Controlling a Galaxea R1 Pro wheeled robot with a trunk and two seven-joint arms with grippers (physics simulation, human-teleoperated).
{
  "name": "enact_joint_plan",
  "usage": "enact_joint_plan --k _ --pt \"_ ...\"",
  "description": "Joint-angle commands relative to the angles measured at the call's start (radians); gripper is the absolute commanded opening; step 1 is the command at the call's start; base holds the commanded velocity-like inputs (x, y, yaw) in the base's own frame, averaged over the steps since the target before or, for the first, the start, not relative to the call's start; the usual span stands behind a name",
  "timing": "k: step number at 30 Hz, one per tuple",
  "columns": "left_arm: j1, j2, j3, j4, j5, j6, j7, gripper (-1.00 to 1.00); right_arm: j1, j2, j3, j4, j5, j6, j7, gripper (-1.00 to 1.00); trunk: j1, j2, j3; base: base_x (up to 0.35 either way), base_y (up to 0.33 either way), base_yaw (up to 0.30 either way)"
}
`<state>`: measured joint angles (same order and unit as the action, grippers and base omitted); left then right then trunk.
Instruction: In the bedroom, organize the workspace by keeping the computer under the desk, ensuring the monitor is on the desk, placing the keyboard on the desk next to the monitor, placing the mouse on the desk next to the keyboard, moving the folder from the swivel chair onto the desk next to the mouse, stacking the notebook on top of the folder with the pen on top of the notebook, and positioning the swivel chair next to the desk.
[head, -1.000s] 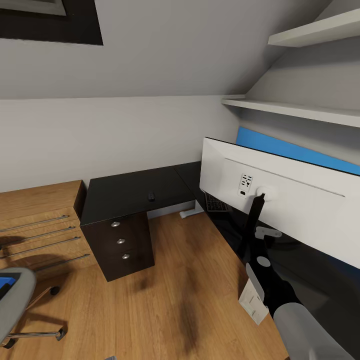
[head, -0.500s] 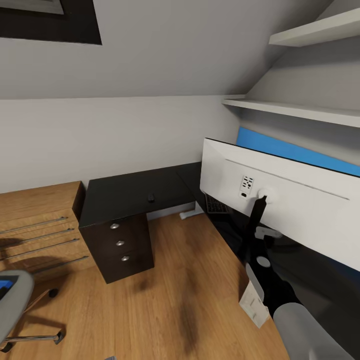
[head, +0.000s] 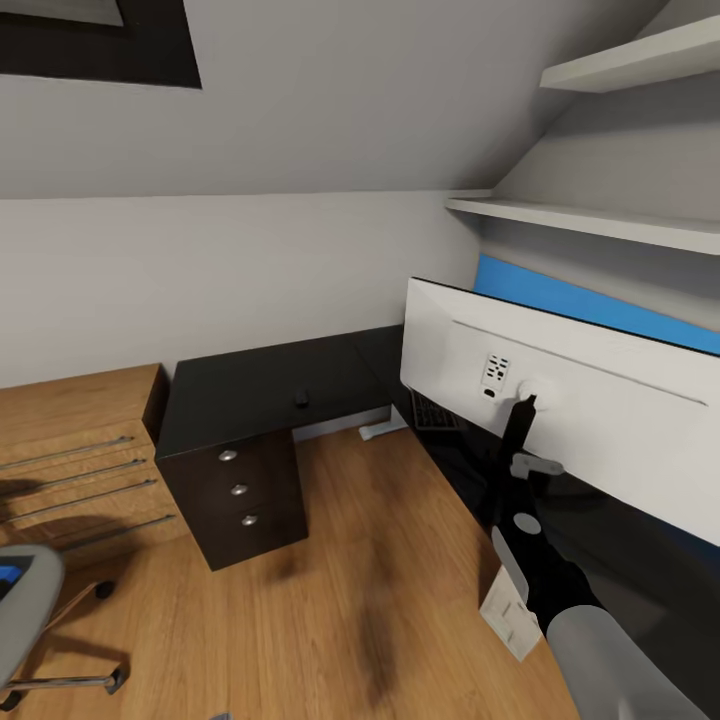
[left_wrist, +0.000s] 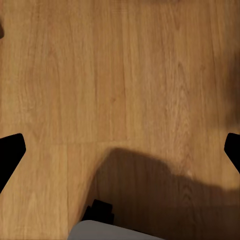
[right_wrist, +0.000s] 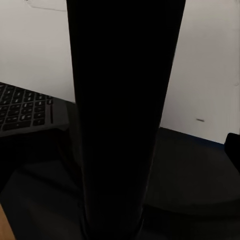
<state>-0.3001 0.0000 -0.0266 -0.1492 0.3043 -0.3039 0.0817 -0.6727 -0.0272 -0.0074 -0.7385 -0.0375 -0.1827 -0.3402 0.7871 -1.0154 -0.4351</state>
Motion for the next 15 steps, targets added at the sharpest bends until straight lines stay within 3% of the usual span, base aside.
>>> enact_joint_plan --k 1,6,15 --pt "-0.001 0.000 -0.003 0.000 0.004 -0.003 0.003 1.00 -0.001 0.000 0.001 0.001 -0.004 -0.004 -0.002 1.00 0.000 -0.001 -0.001 0.107 0.000 0.000" --pt "-0.001 0.000 -0.003 0.000 0.004 -0.003 0.003 1.00 -0.001 0.000 0.001 0.001 -0.004 -0.008 -0.002 1.00 0.000 -0.001 -0.001 0.124 0.000 0.000" --pt "-0.001 0.000 -0.003 0.000 0.004 -0.003 0.003 1.00 -0.001 0.000 0.000 0.001 -0.004 -0.017 -0.002 1.00 0.000 -0.001 -0.001 0.024 0.000 0.000"
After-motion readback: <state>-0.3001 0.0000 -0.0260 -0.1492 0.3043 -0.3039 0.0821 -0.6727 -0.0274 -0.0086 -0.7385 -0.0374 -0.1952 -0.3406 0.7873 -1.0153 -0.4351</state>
